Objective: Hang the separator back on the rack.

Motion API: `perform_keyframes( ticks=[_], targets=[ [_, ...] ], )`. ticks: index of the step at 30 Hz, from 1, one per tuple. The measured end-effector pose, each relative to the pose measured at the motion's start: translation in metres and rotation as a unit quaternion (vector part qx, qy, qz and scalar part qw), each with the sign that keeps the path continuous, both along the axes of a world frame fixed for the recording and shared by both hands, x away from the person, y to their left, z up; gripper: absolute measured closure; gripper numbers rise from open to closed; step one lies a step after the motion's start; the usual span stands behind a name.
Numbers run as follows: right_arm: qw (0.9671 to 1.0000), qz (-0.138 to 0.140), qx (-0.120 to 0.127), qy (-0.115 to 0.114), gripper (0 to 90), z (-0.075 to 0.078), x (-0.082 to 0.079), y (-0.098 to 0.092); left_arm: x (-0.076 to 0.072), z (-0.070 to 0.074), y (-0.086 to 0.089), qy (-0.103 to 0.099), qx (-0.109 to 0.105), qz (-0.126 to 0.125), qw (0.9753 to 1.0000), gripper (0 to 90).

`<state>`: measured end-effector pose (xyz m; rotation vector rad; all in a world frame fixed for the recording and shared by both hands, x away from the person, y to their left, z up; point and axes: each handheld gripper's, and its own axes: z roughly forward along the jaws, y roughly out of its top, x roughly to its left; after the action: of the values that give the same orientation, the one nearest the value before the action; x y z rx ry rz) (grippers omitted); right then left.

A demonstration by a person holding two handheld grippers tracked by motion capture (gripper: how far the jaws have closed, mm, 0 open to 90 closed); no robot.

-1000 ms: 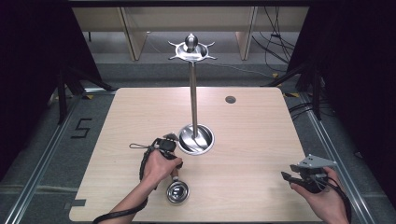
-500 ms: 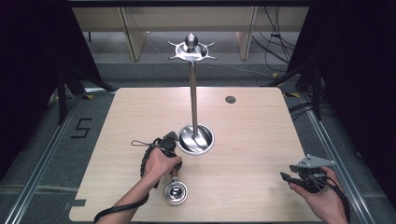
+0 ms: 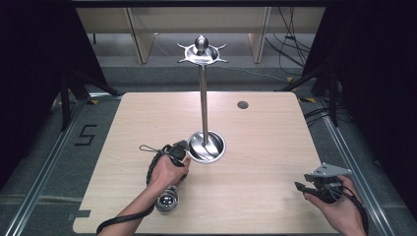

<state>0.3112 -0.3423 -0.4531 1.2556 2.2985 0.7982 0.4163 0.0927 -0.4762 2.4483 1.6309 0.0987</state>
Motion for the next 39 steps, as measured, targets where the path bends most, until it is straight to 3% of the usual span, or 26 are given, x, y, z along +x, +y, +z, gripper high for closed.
perform_keyframes(
  ticks=[2,3,7,10,12,15,16,17,18,19,21,22,24,25,27,28,33,34,35,36,38,39],
  targets=[
    [1.0,-0.001,0.001,0.001,53.6,0.0,0.0,0.0,0.001,0.0,0.001,0.002,-0.001,-0.012,0.9999,67.0],
    [1.0,-0.003,0.001,0.001,53.6,0.0,-0.001,0.001,0.003,0.0,0.004,0.002,0.0,-0.038,0.9993,67.0],
    [1.0,0.003,-0.003,-0.007,53.8,0.0,0.0,0.0,0.002,0.0,0.004,-0.006,0.011,-0.048,0.9988,67.4],
    [1.0,0.002,-0.001,-0.003,53.8,0.0,-0.001,0.001,0.002,0.001,0.004,0.001,0.016,-0.054,0.9984,67.7],
    [1.0,0.002,-0.001,-0.002,53.8,-0.001,-0.001,0.002,0.0,0.0,0.006,-0.014,0.02,-0.068,0.9974,67.9],
    [1.0,0.005,-0.003,-0.005,53.9,0.0,-0.001,0.002,-0.002,0.001,0.007,-0.019,0.014,-0.064,0.9977,68.8],
    [1.0,0.003,0.0,-0.005,53.9,0.0,-0.001,0.002,-0.003,0.001,0.007,-0.023,0.004,-0.063,0.9977,68.8],
    [1.0,-0.001,0.002,0.001,54.0,0.002,-0.002,0.002,-0.007,0.005,0.008,-0.021,-0.018,-0.058,0.998,69.9],
    [1.0,-0.001,0.002,0.001,54.0,0.002,-0.002,0.002,-0.007,0.005,0.008,-0.021,-0.018,-0.058,0.998,70.1],
    [0.9999,0.007,-0.005,-0.014,54.0,-0.001,0.0,0.001,-0.01,0.006,0.008,-0.026,-0.017,-0.045,0.9985,70.1],
    [1.0,-0.003,0.002,0.003,54.0,0.001,-0.002,0.002,-0.012,0.004,0.01,-0.023,-0.019,-0.048,0.9984,70.1],
    [0.9999,0.006,-0.004,-0.008,54.0,-0.001,-0.001,0.001,-0.013,0.004,0.012,-0.024,-0.022,-0.049,0.9983,69.9],
    [1.0,0.002,-0.001,-0.005,53.9,0.0,-0.001,0.002,-0.012,0.004,0.014,-0.023,-0.026,-0.043,0.9985,69.9],
    [1.0,0.002,-0.001,-0.005,53.9,0.0,-0.001,0.002,-0.01,0.005,0.015,-0.016,-0.021,-0.054,0.9982,69.9],
    [1.0,0.001,0.0,-0.005,53.9,0.0,-0.001,0.003,-0.009,0.004,0.013,-0.017,-0.019,-0.052,0.9983,69.7],
    [1.0,0.003,-0.002,-0.006,53.8,0.0,-0.001,0.002,-0.006,0.004,0.012,-0.005,-0.007,-0.066,0.9978,69.4],
    [1.0,-0.004,0.005,0.004,53.5,0.0,-0.001,0.004,-0.003,0.001,0.011,0.0,-0.002,-0.072,0.9974,68.0],
    [0.9999,-0.005,0.007,0.006,53.4,0.0,-0.001,0.004,-0.002,0.002,0.011,-0.004,0.016,-0.082,0.9965,67.8],
    [0.9999,-0.005,0.007,0.006,53.4,0.0,-0.001,0.004,-0.002,0.002,0.011,-0.004,0.016,-0.082,0.9965,67.8],
    [0.9999,-0.006,0.007,0.006,53.4,0.0,-0.001,0.003,0.001,0.001,0.013,-0.01,0.019,-0.105,0.9943,67.8],
    [1.0,-0.005,0.006,0.006,53.3,0.0,-0.002,0.004,0.0,-0.001,0.011,-0.012,0.009,-0.103,0.9946,67.7],
    [1.0,-0.005,0.006,0.005,53.4,0.0,-0.002,0.004,0.0,0.001,0.011,-0.017,0.031,-0.114,0.9928,67.6]
  ],
)
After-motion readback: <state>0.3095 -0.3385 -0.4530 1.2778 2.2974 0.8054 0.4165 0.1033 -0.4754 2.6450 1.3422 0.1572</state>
